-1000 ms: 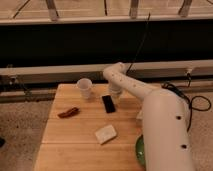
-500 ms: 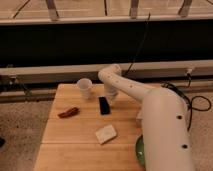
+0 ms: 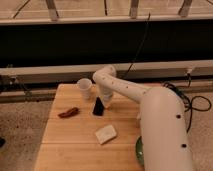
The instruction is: Push the eraser across the table
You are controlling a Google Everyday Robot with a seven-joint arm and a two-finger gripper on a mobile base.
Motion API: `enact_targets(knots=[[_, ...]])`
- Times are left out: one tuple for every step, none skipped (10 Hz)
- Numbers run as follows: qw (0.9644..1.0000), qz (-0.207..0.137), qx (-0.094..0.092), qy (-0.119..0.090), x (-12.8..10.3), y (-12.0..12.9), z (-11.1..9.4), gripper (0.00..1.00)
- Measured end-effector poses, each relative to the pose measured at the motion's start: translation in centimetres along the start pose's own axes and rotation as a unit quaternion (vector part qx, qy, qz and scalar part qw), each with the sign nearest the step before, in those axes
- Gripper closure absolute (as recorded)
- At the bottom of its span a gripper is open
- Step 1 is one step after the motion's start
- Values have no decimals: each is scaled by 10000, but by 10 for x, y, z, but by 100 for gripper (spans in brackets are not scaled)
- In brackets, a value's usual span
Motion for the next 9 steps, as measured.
enact_targets(knots=[[10000, -69, 37, -20, -5, -3, -1, 100], [9999, -103, 51, -29, -7, -4, -2, 100], [9998, -175, 77, -53, -11, -6, -2, 100], [9997, -226, 108, -71, -14, -8, -3, 100], [9994, -289, 138, -91, -18, -10, -3, 100], [9993, -331, 152, -106, -21, -11, -3, 100], [9989, -396, 202, -127, -25, -13, -3, 100], [9985, -443, 281, -148, -29, -14, -4, 100], [9987, -436, 250, -124, -30, -11, -3, 100]])
